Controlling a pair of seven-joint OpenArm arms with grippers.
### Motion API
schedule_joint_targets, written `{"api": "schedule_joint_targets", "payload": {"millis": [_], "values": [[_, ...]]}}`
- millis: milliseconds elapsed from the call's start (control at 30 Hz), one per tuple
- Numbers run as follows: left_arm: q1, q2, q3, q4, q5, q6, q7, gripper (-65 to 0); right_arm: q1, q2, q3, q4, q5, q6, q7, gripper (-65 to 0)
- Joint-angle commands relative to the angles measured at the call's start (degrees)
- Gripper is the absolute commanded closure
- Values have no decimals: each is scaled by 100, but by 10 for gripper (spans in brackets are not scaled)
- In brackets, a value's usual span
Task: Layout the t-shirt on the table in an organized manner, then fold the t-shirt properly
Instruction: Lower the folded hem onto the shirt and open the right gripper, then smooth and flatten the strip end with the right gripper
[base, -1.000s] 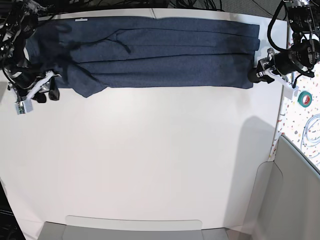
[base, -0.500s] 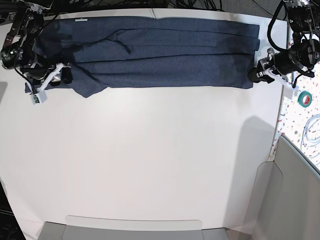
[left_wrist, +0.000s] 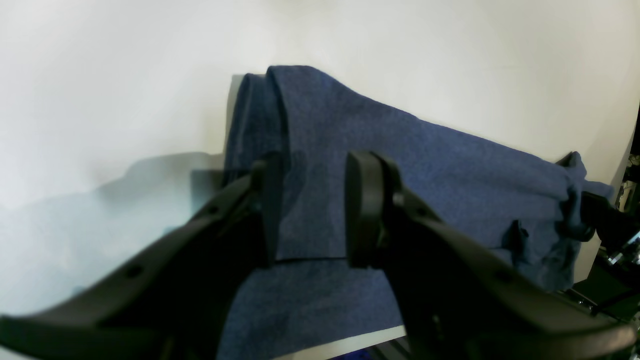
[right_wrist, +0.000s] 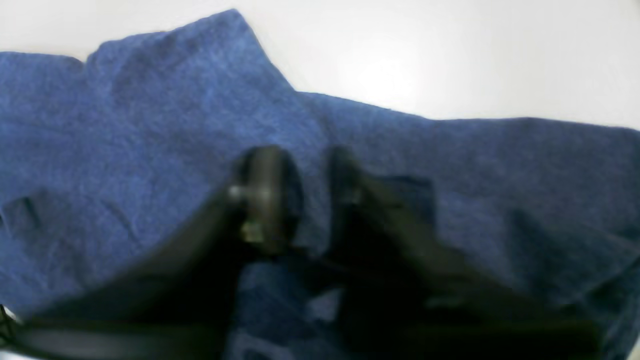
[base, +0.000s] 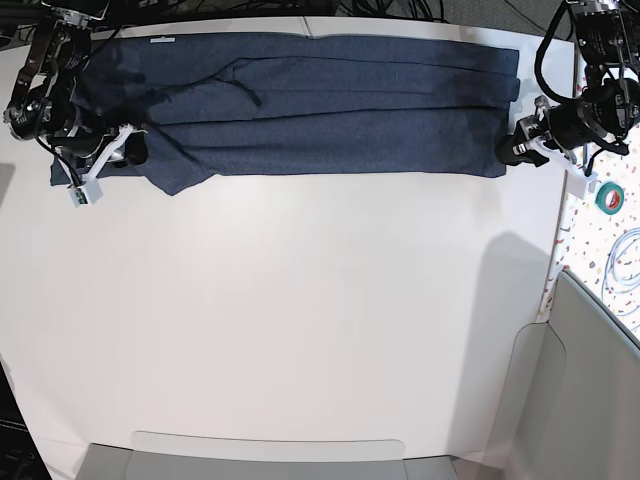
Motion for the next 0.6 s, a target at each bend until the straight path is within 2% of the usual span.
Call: {"api": "schedule_joint_targets", "payload": {"millis": [0,233,567], "values": [[-35,-106,-36,85,-84,-19,-63,-211,58,138,-23,74,79,15,65,0],[-35,-97,-36,85,-84,-10,-63,-211,32,217,-190,312,114,15,74,0],[-35,-88,-36,77,-84,-10,-71,-211,-557,199,-216,2000,123,15,30,0]]}}
